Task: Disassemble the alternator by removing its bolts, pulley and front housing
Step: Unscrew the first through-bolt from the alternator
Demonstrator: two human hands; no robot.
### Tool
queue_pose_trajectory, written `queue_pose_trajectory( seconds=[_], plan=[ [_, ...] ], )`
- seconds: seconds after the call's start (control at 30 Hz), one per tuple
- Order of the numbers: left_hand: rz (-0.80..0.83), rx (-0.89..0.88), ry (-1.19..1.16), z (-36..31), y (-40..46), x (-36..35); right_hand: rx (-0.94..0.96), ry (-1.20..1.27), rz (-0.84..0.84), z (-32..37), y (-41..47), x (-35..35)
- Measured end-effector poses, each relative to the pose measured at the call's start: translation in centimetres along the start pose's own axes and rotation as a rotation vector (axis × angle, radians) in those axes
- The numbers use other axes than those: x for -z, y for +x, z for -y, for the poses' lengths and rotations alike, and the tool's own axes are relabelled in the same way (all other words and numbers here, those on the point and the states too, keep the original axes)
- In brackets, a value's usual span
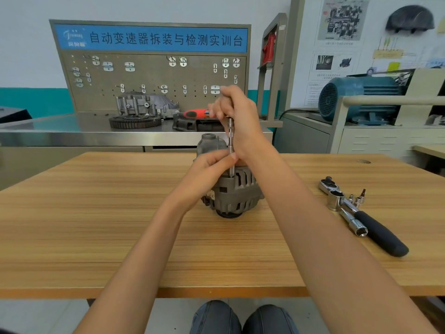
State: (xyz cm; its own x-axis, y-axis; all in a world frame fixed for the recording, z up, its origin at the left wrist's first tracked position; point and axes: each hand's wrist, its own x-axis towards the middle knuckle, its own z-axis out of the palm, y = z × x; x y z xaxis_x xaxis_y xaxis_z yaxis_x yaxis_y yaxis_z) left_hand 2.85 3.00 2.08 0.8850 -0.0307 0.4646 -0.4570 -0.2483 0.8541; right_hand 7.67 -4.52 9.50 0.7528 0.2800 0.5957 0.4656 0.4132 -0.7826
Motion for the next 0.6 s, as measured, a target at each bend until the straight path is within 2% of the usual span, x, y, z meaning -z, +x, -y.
queue_pose_trajectory(
  seconds=[0.07, 0.13, 0.27, 0.33, 0.43, 0.6],
  plan=[
    [0.002, -0.002, -0.009, 0.0, -0.1, 0.0, -0.005, 0.056, 0.003, -0.1, 0.0, 0.1],
    [-0.009, -0.017, -0.003, -0.1, -0.1, -0.1, 0.071, -0.013, -0.079, -0.4, -0.3, -0.1],
    [-0.027, -0.05, 0.021, 0.0, -0.2, -0.1, 0.416, -0.451, -0.327, -1.4, -0.9, -1.0],
    [-0.047, -0.049, 0.039, 0.3, -0.1, -0.2, 0.491, -0.575, -0.384, -1.4, -0.9, -1.3],
    [-0.07, -0.058, 0.019, 0.4, 0.0, -0.4, 0.445, -0.528, -0.35, -1.1, -0.6, -1.1],
    [0.011, -0.029, -0.019, 0.3, 0.2, -0.1, 0.163, -0.165, -0.141, -0.7, -0.1, -0.2]
  ],
)
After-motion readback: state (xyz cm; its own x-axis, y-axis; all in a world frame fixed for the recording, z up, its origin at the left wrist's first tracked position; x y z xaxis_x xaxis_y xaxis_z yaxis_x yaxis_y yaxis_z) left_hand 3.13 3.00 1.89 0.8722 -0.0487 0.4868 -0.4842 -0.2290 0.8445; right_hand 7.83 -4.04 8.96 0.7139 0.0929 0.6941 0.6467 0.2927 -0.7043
